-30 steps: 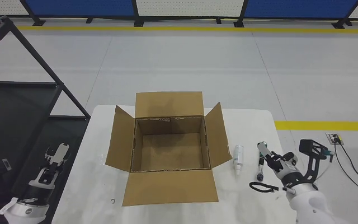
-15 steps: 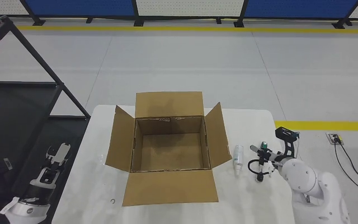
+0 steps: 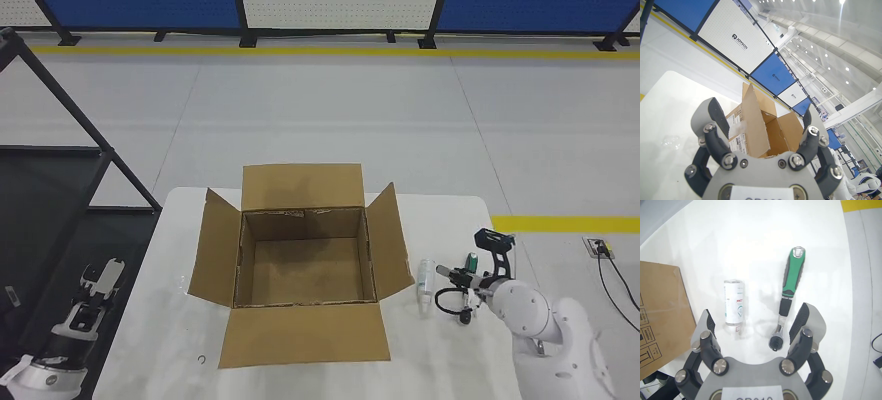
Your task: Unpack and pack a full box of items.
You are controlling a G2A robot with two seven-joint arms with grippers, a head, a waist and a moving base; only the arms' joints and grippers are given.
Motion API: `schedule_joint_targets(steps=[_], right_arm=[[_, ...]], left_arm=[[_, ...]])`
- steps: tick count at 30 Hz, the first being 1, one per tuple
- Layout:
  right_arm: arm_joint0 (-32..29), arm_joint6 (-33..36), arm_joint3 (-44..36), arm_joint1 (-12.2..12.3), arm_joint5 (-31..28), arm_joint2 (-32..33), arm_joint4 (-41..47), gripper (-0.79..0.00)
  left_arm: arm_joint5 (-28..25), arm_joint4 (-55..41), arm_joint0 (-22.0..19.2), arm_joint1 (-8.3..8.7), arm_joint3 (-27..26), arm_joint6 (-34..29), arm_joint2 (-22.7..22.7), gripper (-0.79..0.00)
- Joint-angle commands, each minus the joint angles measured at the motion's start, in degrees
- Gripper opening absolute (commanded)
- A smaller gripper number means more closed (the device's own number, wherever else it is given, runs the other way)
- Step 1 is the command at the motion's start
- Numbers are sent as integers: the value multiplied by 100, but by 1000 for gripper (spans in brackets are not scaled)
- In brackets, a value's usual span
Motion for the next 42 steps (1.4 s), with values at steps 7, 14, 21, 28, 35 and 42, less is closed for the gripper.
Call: schedule_joint_targets(steps=[7, 14, 21, 28, 35, 42], right_arm=[[503, 303, 355, -54, 401, -834, -592, 0], [953, 562, 993, -92, 395, -1184, -627, 0], [1098, 595, 1340, -116, 461, -1321, -542, -225], [1128, 599, 1473, -125, 528, -1409, -535, -382], [1194, 651, 1629, -129, 609, -1456, -541, -413], [1187, 567, 1607, -121, 673, -1379, -422, -785]], left_arm=[[-30, -32, 2, 3, 9, -16, -48, 0], [-62, -119, 63, 0, 69, 13, -167, 0], [-101, -128, 66, 1, 62, -18, -180, 0], [-105, -138, 43, 4, 95, -32, -192, 0], [-117, -160, 50, 4, 119, -31, -219, 0], [-124, -174, 58, 3, 119, -19, -238, 0]])
